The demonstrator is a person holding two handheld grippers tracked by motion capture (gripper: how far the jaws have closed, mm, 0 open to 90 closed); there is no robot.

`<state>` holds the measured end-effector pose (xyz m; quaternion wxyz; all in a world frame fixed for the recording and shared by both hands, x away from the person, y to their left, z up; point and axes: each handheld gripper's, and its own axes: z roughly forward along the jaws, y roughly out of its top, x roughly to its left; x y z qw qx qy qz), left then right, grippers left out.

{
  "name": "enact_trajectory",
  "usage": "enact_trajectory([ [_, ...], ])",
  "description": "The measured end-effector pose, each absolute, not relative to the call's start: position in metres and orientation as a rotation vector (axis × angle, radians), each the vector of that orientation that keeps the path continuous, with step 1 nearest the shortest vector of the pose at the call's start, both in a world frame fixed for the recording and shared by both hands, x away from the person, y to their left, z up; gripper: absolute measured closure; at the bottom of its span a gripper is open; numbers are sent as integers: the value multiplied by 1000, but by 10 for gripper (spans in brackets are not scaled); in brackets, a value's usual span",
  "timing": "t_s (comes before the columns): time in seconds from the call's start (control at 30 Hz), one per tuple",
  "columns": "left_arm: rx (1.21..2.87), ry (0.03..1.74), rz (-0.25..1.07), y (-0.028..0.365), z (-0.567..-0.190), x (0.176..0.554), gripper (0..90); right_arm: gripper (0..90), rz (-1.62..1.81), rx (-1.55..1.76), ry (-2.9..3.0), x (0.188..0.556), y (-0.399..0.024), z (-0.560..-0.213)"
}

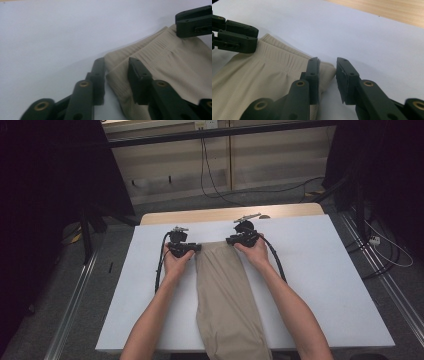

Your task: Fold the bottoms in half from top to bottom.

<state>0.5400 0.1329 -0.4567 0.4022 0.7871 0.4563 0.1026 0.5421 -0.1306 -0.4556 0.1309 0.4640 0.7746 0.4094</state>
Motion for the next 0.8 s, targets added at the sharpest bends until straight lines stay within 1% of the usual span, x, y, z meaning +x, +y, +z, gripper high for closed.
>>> enact_trajectory([
  [0.1,1984,1162,246,134,-458,542,703,653,1195,1367,2249,545,-131,-460],
  [0.17,1987,1168,235,135,-457,543,688,624,1220,1388,2251,548,-132,-463],
  [0.27,1989,1185,254,138,-457,545,580,626,1235,1433,2271,551,-132,-464],
  [0.3,1984,1188,249,140,-457,545,522,638,1230,1441,2284,552,-131,-463],
  [0.33,1973,1178,228,143,-457,546,484,675,1238,1443,2306,553,-131,-462],
  [0.43,1955,1178,207,148,-458,546,427,664,1230,1418,2346,553,-126,-461],
  [0.5,1939,1195,182,147,-458,546,397,692,1234,1422,2358,552,-126,-461],
  [0.57,1948,1174,177,140,-459,545,420,754,1239,1419,2370,551,-127,-461],
  [0.63,1977,1166,208,134,-459,543,417,801,1230,1405,2369,550,-125,-460],
  [0.67,1976,1170,210,133,-459,543,446,810,1224,1405,2364,549,-125,-459],
  [0.7,1968,1157,159,133,-459,543,533,815,1224,1409,2359,549,-125,-459],
  [0.73,1971,1156,170,132,-460,543,608,821,1225,1411,2351,548,-125,-458],
  [0.8,1972,1155,160,131,-460,543,635,823,1234,1428,2342,547,-126,-458],
])
